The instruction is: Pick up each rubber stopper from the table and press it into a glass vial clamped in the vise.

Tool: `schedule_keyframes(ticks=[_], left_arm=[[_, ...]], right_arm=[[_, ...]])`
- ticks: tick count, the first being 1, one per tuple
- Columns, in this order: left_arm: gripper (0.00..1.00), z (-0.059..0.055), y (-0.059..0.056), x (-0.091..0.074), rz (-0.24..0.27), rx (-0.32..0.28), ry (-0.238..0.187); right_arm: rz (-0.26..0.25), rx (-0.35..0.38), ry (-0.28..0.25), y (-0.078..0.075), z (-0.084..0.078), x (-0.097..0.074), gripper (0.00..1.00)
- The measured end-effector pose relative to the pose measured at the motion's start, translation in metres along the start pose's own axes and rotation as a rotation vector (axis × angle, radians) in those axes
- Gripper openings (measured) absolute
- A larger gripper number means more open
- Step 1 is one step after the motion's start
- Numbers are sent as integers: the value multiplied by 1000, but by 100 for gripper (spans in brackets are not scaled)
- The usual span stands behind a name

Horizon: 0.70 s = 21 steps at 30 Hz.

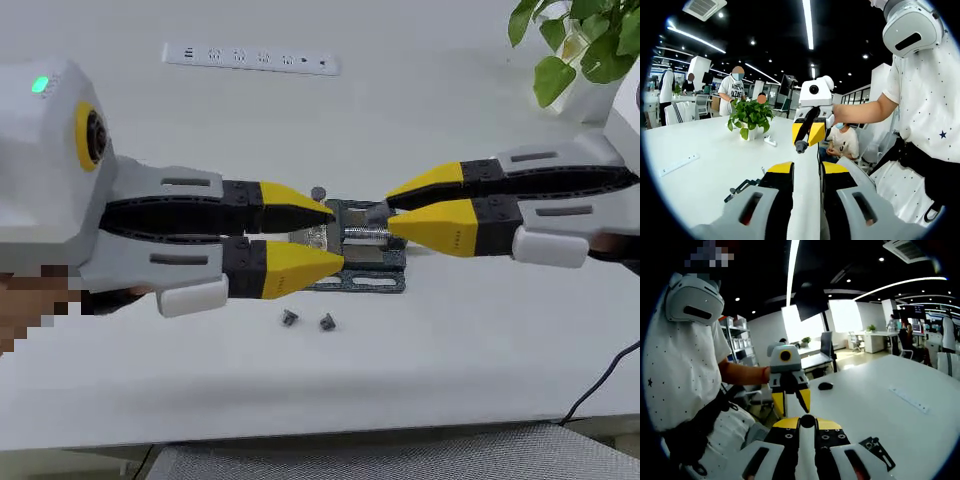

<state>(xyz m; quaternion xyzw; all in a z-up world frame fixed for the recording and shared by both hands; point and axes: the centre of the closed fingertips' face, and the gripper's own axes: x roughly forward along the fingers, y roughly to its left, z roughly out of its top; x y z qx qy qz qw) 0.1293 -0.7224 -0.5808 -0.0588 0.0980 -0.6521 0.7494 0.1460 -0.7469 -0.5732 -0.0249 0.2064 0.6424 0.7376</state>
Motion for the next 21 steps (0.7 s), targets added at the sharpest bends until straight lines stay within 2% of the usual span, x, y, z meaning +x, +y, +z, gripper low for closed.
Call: schedule_keyframes(ticks=[4, 10, 12, 13, 15, 17, 21], left_arm=[[26, -12, 11, -5, 51, 18, 42], [45, -32, 28, -11, 128, 55, 108], [50, -41, 33, -13, 147, 68, 140], [52, -46, 35, -13, 154, 53, 152], [57, -53, 40, -16, 176, 82, 175], [64, -61, 42, -16, 188, 73, 192], [73, -73, 50, -20, 218, 75, 213]], right_arm=[[-57, -8, 67, -20, -3, 6, 6], [-127, -54, 204, -50, -12, 19, 6], [-133, -53, 235, -57, -16, 23, 6], [-157, -60, 266, -64, -19, 25, 6], [-160, -76, 303, -68, -23, 30, 6], [-186, -93, 362, -76, -31, 34, 6], [-205, -168, 477, -94, -49, 41, 6]])
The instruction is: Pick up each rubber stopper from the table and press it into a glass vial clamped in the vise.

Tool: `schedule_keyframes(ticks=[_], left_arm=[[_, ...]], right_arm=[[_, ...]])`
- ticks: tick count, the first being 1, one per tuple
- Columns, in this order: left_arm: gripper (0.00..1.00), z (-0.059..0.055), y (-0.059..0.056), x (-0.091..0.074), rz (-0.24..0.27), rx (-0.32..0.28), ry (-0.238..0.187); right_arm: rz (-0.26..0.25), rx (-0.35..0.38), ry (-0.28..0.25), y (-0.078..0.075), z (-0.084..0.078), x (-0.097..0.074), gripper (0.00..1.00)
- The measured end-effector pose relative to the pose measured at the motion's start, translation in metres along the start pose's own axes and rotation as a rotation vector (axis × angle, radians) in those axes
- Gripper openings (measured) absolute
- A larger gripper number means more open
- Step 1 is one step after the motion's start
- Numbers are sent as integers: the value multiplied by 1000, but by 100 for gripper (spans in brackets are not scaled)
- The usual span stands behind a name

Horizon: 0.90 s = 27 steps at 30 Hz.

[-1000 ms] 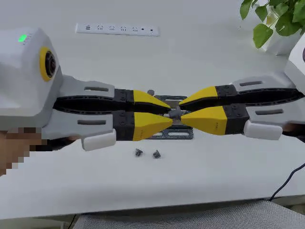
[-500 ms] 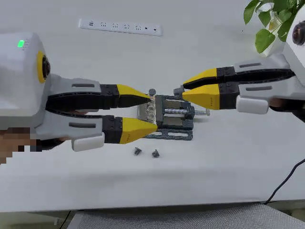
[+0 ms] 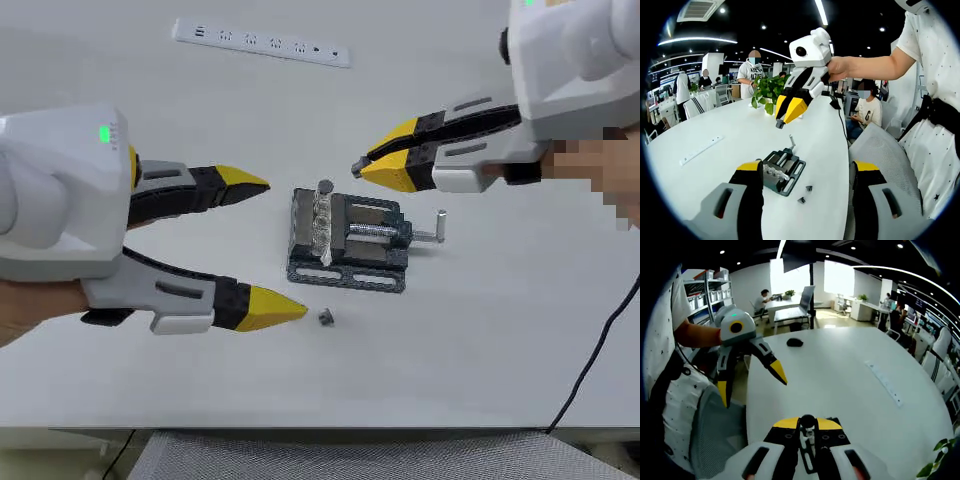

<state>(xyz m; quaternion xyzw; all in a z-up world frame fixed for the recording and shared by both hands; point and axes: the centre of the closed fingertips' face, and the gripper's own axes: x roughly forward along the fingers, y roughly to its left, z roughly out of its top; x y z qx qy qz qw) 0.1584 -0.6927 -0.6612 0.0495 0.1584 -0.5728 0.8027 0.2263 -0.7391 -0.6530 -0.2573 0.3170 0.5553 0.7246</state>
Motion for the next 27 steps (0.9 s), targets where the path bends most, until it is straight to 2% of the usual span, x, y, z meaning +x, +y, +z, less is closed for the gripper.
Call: schedule_keyframes(ticks=[7, 12, 14, 17, 27], left_arm=[[85, -15, 10, 2, 35, 11, 24], [90, -27, 14, 3, 46, 23, 46], [90, -29, 15, 3, 48, 21, 47], [91, -28, 16, 3, 50, 18, 23], [97, -36, 22, 6, 52, 13, 17]], right_arm=[[-8, -72, 121, -15, -17, 30, 6], [3, -88, 171, -24, -25, 50, 6], [0, -91, 193, -28, -30, 56, 6], [-7, -110, 239, -31, -38, 66, 6], [-7, -89, 305, -44, -52, 88, 6]])
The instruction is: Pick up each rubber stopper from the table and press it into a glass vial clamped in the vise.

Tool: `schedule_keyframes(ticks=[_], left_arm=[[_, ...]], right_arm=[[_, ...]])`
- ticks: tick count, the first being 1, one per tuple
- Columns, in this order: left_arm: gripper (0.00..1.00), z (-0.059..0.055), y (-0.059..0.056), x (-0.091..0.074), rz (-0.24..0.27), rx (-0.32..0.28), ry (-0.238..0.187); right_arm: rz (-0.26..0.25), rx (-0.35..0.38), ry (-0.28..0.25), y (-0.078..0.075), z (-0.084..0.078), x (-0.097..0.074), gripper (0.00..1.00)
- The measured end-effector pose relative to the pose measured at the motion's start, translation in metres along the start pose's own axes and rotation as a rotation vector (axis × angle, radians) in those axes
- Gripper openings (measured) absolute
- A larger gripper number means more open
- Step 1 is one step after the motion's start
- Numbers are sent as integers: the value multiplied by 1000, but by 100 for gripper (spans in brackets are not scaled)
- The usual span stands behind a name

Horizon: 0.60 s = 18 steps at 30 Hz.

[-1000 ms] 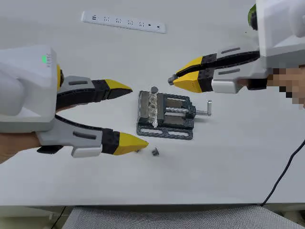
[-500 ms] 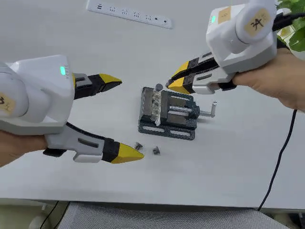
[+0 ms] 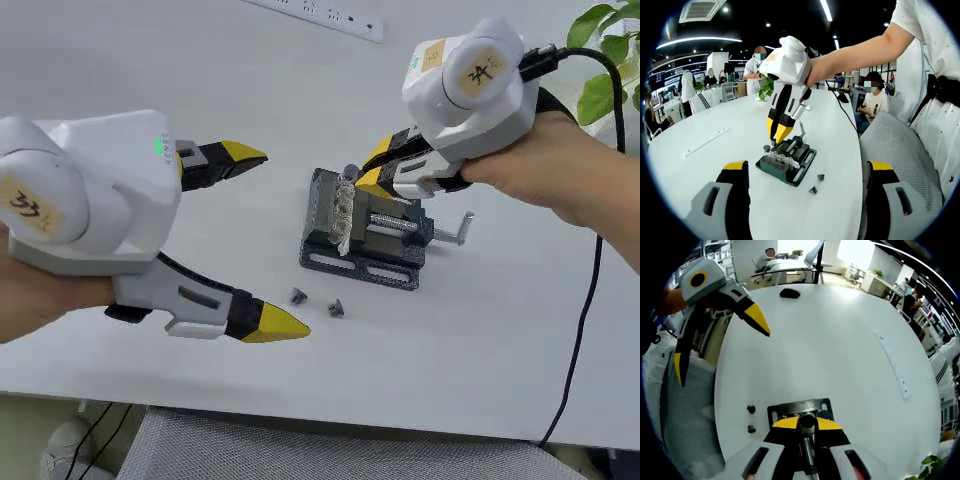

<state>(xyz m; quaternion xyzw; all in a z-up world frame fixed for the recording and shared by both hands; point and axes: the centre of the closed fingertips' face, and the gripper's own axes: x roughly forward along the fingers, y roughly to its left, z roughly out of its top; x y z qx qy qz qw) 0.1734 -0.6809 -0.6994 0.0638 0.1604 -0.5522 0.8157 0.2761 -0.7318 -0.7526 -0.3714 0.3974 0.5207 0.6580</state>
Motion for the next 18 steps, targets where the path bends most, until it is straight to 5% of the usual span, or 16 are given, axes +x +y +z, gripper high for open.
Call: schedule_keyframes(ticks=[18], left_arm=[[97, -4, 0, 3, -21, -15, -30]], right_arm=[[9, 13, 47, 2, -8, 21, 6]])
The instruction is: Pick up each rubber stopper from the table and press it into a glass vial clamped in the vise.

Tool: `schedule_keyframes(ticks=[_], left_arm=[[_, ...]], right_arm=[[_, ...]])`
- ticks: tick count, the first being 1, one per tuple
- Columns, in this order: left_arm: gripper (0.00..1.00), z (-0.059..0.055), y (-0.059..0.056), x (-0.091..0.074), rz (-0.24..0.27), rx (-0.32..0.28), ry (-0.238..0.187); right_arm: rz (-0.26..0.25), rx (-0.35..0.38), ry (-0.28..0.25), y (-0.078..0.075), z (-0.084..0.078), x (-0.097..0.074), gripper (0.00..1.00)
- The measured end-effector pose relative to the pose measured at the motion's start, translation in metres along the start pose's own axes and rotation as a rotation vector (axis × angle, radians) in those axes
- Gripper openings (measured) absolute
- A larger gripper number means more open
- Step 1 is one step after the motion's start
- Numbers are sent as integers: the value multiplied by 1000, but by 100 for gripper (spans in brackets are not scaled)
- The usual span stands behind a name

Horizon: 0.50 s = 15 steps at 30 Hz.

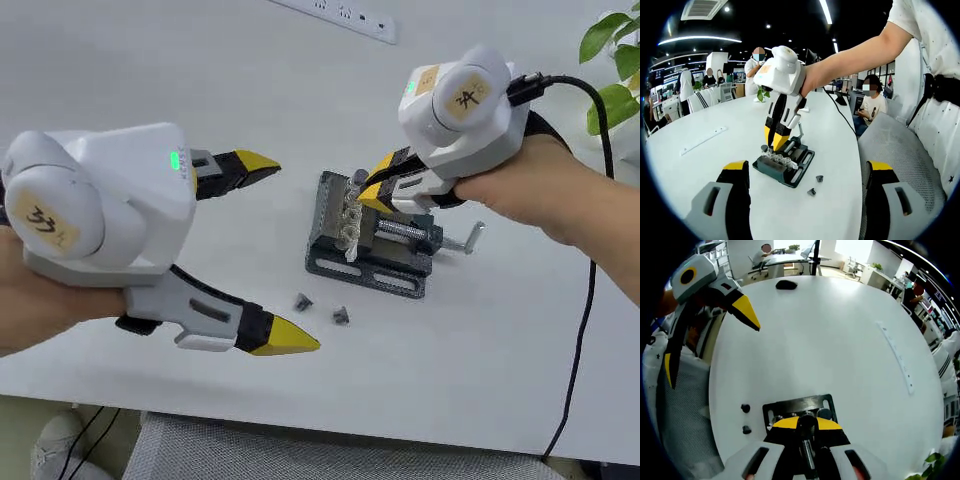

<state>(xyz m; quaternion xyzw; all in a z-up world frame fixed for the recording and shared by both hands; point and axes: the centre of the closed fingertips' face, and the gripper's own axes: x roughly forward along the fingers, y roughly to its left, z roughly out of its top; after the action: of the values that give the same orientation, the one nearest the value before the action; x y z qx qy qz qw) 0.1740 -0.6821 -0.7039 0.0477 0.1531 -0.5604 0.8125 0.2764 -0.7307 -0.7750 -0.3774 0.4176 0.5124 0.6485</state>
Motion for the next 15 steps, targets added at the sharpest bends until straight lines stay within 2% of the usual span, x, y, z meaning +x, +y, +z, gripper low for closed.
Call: schedule_keyframes(ticks=[15], left_arm=[[95, -4, -2, 0, -8, -19, -10]], right_arm=[[-6, -12, 20, -3, -2, 7, 6]])
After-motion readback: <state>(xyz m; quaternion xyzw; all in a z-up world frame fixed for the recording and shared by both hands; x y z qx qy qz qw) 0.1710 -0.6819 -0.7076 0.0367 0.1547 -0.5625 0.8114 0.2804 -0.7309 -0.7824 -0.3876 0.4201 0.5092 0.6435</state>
